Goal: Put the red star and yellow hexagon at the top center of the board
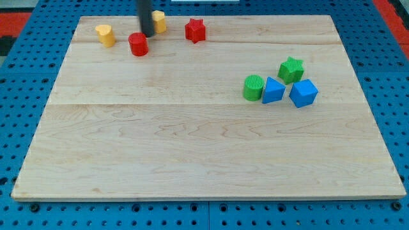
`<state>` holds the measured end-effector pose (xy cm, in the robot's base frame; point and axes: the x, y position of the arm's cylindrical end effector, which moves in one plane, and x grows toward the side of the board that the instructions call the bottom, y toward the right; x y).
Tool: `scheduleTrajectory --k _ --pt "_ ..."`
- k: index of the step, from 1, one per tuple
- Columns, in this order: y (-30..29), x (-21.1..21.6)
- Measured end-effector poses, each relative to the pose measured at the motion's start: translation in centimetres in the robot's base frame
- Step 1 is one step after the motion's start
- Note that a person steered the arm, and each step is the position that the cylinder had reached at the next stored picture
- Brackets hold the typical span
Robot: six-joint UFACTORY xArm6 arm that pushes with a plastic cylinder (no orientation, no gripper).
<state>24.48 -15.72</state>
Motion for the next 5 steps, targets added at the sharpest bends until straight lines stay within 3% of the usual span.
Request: scheduleTrajectory --k 1,2,3,4,5 --pt "-7.1 -1.6" --pt "-4.0 -5.3" --pt "4.7 -3.3" --pt "11.3 -4.8" --pt "10.0 -5.2"
